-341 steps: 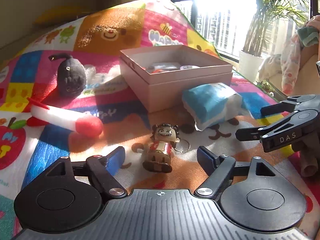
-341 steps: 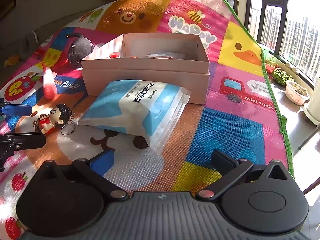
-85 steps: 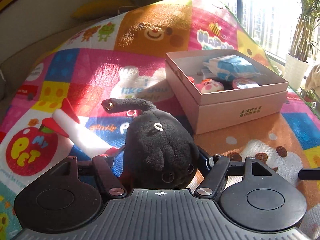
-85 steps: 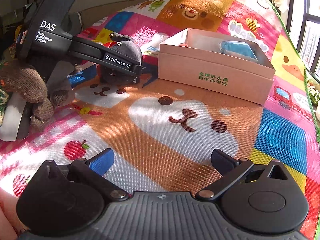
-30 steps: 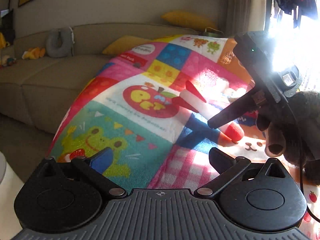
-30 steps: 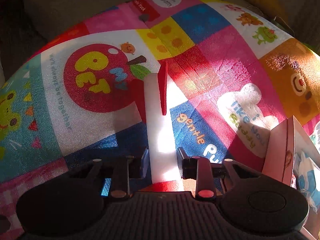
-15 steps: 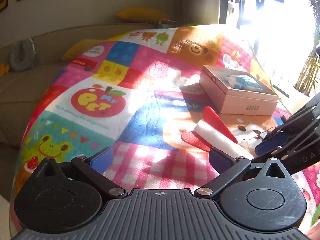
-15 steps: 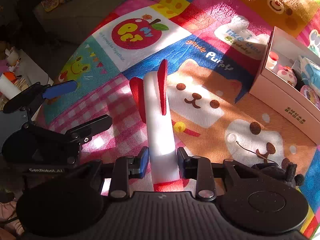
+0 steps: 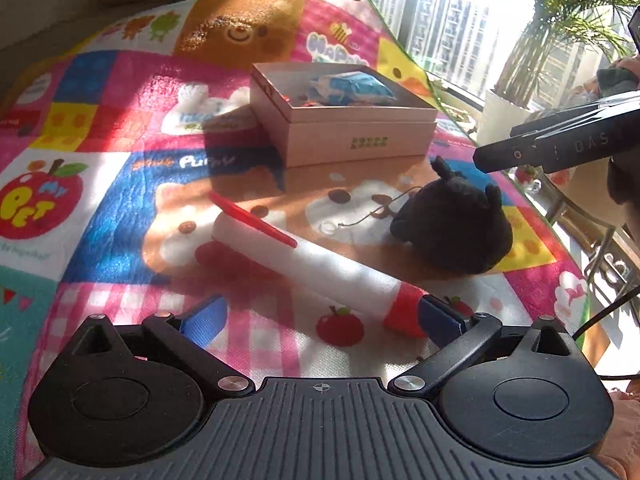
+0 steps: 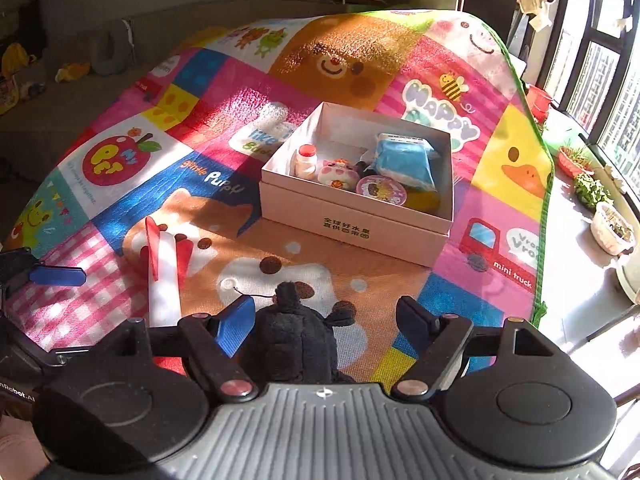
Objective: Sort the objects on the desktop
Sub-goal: 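Grasp the black plush cat with the right tool and lift it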
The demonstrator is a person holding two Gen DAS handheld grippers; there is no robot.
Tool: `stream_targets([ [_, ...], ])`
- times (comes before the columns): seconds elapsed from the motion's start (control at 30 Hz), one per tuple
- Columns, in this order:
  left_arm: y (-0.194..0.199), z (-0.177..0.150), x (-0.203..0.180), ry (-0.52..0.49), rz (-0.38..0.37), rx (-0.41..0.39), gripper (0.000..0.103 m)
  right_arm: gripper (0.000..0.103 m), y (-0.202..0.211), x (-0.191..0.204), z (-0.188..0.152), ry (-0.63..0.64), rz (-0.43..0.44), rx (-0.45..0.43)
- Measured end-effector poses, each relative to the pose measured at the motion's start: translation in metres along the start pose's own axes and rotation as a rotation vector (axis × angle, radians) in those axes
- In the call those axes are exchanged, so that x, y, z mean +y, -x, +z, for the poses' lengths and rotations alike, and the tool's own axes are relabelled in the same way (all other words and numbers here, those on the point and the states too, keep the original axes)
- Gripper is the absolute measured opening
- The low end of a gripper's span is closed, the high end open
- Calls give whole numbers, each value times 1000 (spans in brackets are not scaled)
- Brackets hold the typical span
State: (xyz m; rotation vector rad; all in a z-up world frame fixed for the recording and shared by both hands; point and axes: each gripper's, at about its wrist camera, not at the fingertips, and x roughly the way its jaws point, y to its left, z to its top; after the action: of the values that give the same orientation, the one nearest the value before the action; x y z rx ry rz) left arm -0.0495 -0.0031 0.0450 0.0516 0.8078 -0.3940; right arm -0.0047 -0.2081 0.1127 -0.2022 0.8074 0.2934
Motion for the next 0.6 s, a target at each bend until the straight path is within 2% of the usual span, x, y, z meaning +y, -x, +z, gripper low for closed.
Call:
stream_targets([
  [0.2,-42,24,-26,-72,-38,48,103,84,-9,-19,-23,-53,-5,-5],
  [0.3,-46,25,-35,-162,4,45,103,86,-15,-24,-30,-84,27,-3],
  [0.4,-40,24,-27,-207,91,31,103,86,-16,-24,-31,-81,54,-18],
  [0.53,-30,29,6,-182,273,7,103,86,-9,-10,-37,-12,74,-60],
  [0.6,-25,33,26,-137,345,4,103,86,-1,3,-41,51,89,-98],
])
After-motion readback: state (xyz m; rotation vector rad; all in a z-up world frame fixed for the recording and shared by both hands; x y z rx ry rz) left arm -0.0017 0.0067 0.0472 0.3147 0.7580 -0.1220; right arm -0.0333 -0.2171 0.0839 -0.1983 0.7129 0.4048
